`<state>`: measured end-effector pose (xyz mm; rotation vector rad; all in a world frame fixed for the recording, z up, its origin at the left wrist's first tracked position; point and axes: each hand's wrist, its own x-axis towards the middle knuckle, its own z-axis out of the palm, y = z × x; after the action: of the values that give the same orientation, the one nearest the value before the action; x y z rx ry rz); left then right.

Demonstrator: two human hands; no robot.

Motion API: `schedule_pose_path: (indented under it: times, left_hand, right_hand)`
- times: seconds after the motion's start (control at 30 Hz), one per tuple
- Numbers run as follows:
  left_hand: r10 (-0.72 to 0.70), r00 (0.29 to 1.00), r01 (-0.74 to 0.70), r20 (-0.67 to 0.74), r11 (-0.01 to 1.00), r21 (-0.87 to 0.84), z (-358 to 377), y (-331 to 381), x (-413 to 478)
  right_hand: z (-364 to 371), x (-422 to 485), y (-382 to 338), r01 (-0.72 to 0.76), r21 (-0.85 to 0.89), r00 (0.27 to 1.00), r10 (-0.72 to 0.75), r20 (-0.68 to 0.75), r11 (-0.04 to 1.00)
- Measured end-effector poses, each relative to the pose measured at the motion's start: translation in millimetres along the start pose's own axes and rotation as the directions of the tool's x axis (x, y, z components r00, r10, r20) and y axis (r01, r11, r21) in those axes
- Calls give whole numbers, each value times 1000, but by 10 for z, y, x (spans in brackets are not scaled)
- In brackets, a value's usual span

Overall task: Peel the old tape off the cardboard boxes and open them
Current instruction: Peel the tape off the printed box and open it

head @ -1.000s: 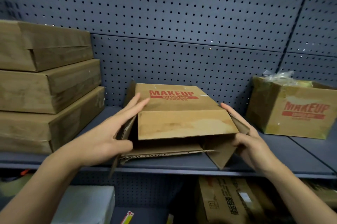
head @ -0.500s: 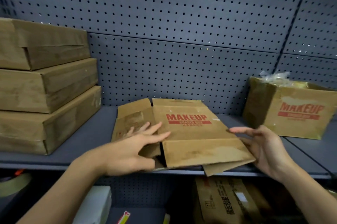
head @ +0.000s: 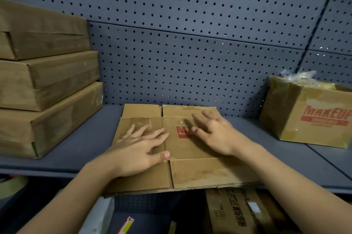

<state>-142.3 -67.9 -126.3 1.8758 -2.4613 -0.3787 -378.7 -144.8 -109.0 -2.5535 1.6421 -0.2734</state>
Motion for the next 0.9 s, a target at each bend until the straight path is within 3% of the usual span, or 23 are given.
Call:
schedule_pose_path:
  times: [0.17,0.57,0.7,0.77,0.83,0.9]
  left_hand:
    - [-35,999,37,36,999,-37,-27,-62,63]
    - [-69,997,68,19,997,44,39,-170,243]
    - [-96,995,96,2,993,76,31,-146,240]
    - [-122,993,122,-10,991,55,29,-172,242]
    - [-178,984,178,-25,984,4,1,-201,240]
    - [-285,957,283,-42,958,-54,-41,-229,244]
  right_hand:
    - [226,56,8,-59,-45,985,66,158,997]
    - [279,66,-24,-108,-34,986,111,128,994]
    - [275,16,-46,-127,48,992,126,24,991]
    - [261,-33,-35,-202,109,972,213,-102,973]
    - [234,-56,35,-364,86,908,374,-191,927]
    - [207,-78,112,-525,15,840,521,-148,851]
